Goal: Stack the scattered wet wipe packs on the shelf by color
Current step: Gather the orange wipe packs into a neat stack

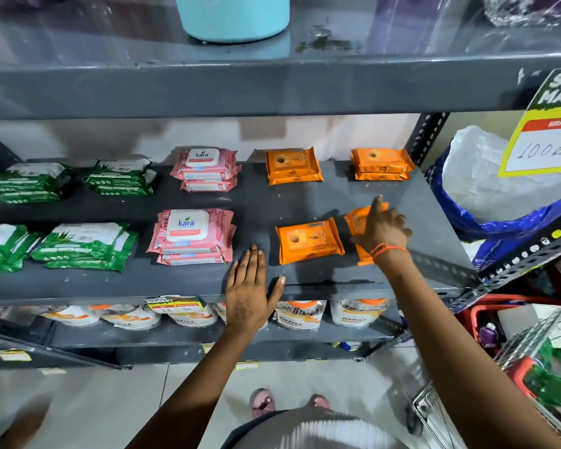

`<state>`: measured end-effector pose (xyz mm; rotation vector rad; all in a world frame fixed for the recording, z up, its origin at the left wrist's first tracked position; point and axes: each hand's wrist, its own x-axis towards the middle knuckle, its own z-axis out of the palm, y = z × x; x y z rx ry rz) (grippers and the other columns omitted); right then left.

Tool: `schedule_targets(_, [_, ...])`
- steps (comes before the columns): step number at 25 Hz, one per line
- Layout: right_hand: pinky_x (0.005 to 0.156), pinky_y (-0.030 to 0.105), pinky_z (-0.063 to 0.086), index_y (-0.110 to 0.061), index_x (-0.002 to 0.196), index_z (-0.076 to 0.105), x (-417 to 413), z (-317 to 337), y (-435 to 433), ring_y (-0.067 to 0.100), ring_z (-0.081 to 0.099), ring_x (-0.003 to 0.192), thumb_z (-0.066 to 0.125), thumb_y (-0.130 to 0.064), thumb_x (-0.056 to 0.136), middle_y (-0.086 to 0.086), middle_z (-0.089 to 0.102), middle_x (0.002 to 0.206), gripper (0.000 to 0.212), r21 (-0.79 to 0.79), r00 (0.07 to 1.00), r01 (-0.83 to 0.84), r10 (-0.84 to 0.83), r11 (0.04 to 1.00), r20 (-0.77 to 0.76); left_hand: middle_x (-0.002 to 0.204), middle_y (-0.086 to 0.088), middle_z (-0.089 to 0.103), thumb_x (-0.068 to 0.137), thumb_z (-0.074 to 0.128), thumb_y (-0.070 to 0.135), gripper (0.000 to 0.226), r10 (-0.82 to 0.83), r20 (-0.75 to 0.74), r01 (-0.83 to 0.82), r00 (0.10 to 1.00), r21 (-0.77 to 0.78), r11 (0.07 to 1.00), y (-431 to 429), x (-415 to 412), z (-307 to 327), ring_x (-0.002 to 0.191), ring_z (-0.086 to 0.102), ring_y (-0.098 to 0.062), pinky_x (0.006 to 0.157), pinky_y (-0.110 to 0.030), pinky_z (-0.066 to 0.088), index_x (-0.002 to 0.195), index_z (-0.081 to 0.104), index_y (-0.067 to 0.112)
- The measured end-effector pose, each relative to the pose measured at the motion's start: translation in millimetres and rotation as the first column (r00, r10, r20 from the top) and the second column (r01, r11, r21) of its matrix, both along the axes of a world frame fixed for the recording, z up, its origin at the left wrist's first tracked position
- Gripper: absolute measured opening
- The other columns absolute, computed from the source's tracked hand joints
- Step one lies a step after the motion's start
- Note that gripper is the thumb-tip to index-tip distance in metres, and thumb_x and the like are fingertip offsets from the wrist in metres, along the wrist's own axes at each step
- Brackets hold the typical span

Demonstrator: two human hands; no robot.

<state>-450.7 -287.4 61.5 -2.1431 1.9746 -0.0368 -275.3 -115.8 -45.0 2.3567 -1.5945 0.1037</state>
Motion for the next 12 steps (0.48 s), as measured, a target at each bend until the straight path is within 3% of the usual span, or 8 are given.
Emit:
schedule_targets(3, [0.100, 0.048, 0.043, -0.003, 0.148, 0.017, 36.6, 17.5, 4.8, 0.039, 0.044, 0.126, 0.073, -0.035, 0.074, 0.022, 0.046, 0.139, 0.098, -0.057, 0.966, -0.252, 0.255, 0.966, 0.049, 0.143, -0.013, 0.047, 0.095, 0.020, 0.057, 0.071, 0.000, 0.005, 0.000, 1.000, -0.006, 1.000, 0.3, 0.3, 0.4, 0.131, 0.045, -0.027, 0.108, -0.043, 0.038, 0.137, 0.043, 0.005])
schedule_targets(6, [0.093, 0.044, 0.052, -0.002, 0.129, 0.048, 59.1, 17.3, 12.2, 0.036, 0.057, 0.113, 0.074, -0.034, 0.071, 0.018, 0.062, 0.123, 0.071, 0.062, 0.866, -0.496, 0.499, 0.866, -0.041, 0.143, -0.013, 0.046, 0.095, 0.020, 0.056, 0.070, -0.001, -0.003, 0.001, 1.000, -0.008, 1.000, 0.3, 1.1, 0.6, 0.131, 0.044, -0.027, 0.107, -0.043, 0.039, 0.136, 0.044, 0.005])
schedule_targets(7, [0.091, 0.043, 0.054, -0.002, 0.122, 0.056, 62.5, 13.5, 12.2, 0.036, 0.060, 0.109, 0.072, -0.037, 0.072, 0.018, 0.065, 0.118, 0.062, 0.153, 0.856, -0.508, 0.517, 0.848, -0.027, 0.144, -0.013, 0.046, 0.095, 0.020, 0.056, 0.070, -0.001, -0.001, 0.001, 1.000, -0.005, 1.000, 0.7, 1.1, 0.3, 0.132, 0.044, -0.026, 0.108, -0.043, 0.039, 0.136, 0.044, 0.005])
schedule_targets(10, [0.093, 0.045, 0.054, -0.001, 0.116, 0.062, 59.8, -2.5, -2.7, 0.038, 0.062, 0.110, 0.063, -0.050, 0.076, 0.022, 0.067, 0.112, 0.064, 0.334, 0.871, -0.450, 0.489, 0.828, -0.038, 0.144, -0.012, 0.046, 0.094, 0.023, 0.055, 0.068, 0.006, 0.013, -0.006, 1.000, -0.004, 1.000, 0.7, 0.6, -0.2, 0.132, 0.044, -0.026, 0.108, -0.041, 0.038, 0.136, 0.044, 0.005])
schedule_targets(12, [0.089, 0.041, 0.056, -0.005, 0.109, 0.062, 59.0, 7.3, 0.7, 0.036, 0.064, 0.103, 0.068, -0.041, 0.073, 0.017, 0.067, 0.104, 0.051, 0.319, 0.833, -0.502, 0.549, 0.804, -0.071, 0.143, -0.012, 0.047, 0.094, 0.022, 0.055, 0.068, 0.007, 0.015, -0.007, 1.000, -0.001, 1.000, 0.2, 1.1, 0.0, 0.131, 0.045, -0.026, 0.107, -0.041, 0.038, 0.136, 0.044, 0.006])
